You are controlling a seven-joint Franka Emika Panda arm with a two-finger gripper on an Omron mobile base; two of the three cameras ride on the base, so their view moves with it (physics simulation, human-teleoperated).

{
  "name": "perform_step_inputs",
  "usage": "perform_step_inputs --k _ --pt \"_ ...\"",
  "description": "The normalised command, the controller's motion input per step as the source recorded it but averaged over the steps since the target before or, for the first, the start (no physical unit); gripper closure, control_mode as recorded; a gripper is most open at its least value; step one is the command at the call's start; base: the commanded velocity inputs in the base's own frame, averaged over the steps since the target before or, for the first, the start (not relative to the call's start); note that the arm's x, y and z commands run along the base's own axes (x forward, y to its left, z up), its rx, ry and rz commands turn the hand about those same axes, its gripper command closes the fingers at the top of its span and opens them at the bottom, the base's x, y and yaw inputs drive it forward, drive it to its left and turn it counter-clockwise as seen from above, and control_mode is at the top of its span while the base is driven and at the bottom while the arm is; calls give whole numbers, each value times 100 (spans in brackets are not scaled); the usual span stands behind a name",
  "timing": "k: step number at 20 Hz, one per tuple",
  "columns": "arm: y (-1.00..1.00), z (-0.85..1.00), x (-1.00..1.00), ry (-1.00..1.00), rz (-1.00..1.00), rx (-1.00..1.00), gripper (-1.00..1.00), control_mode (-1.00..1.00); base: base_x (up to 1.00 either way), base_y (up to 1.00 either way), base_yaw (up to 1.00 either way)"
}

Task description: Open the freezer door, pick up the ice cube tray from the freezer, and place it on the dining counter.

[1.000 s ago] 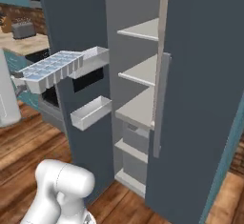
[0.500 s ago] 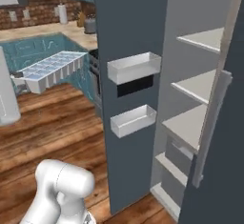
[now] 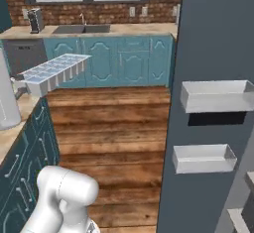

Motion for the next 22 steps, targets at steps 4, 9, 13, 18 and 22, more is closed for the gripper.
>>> perform_step_inputs --k 4,9,13,18,22 --pt "0 0 0 0 0 0 100 100 -5 22 81" --pt "0 0 0 0 0 0 100 100 0 43 77" --pt "0 0 0 0 0 0 100 100 0 61 73" --pt "0 0 0 0 0 0 100 100 0 76 68" --pt "0 0 0 0 0 0 100 100 4 76 64"
